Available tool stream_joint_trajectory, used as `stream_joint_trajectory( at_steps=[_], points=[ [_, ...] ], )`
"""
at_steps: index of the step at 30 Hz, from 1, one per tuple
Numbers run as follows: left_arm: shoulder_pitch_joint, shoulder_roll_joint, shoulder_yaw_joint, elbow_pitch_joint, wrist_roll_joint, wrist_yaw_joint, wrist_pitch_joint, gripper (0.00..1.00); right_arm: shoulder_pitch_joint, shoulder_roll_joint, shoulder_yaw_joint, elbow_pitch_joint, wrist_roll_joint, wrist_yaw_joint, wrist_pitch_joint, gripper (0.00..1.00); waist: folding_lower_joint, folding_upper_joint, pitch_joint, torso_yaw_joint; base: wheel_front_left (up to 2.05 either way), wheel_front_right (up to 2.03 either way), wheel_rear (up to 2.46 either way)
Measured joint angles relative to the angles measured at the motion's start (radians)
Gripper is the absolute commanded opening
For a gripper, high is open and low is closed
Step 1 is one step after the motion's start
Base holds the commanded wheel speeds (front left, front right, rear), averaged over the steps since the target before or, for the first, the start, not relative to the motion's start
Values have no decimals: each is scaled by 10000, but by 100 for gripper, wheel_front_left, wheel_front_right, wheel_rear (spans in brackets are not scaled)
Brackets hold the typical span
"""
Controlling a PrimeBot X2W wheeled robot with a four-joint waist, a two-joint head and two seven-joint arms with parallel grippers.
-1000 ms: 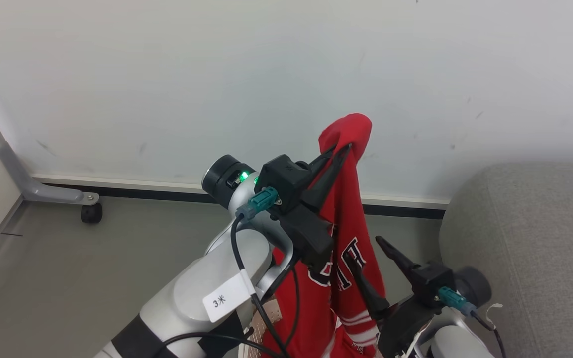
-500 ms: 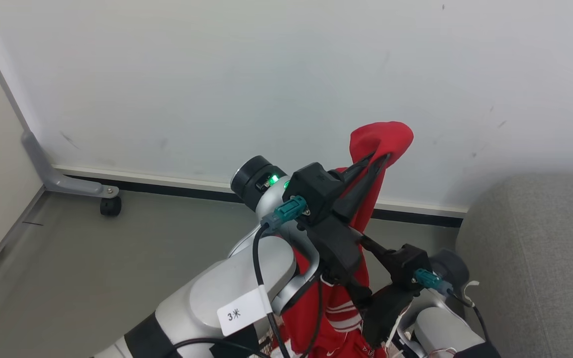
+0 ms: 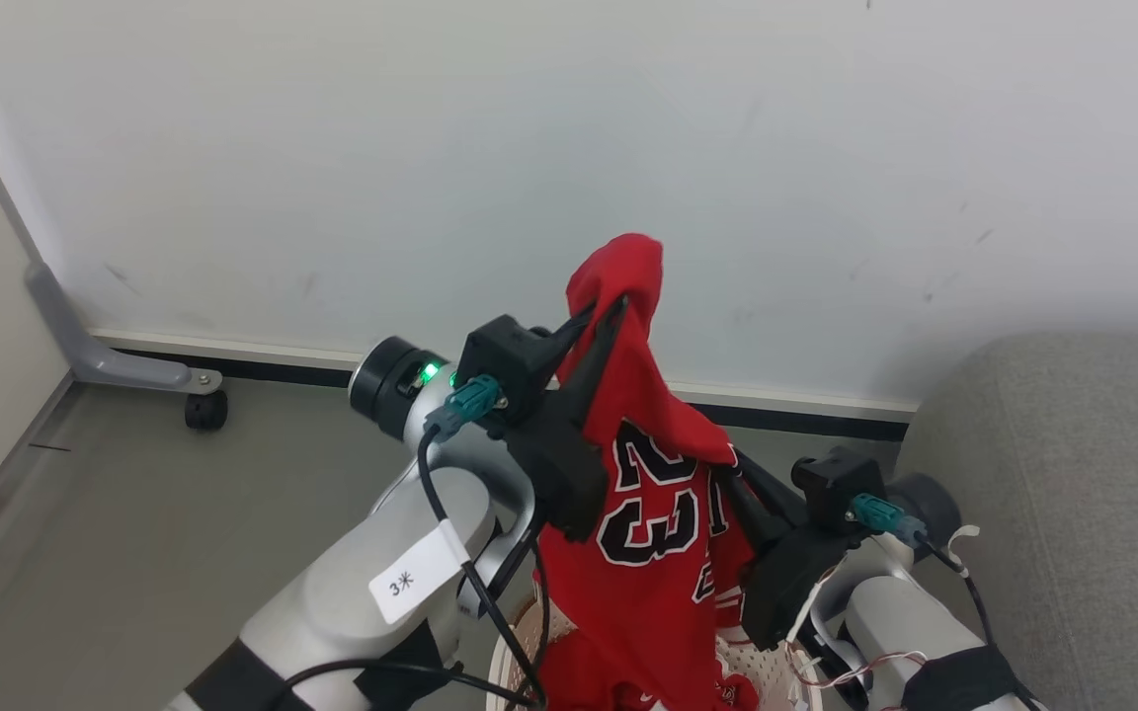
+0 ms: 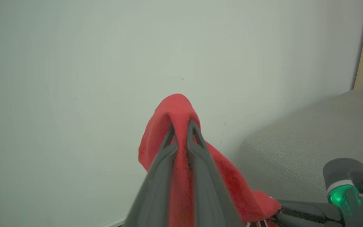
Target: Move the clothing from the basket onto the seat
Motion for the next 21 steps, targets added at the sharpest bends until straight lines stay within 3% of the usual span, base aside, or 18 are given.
stream_joint_trajectory(
  at_steps=[21],
  points=[
    [1938, 134, 313, 109, -360, 88, -245, 100, 6, -1985, -558, -1381, -341, -35, 0, 0, 0, 1, 66, -1651, 0, 0, 0]
  ],
)
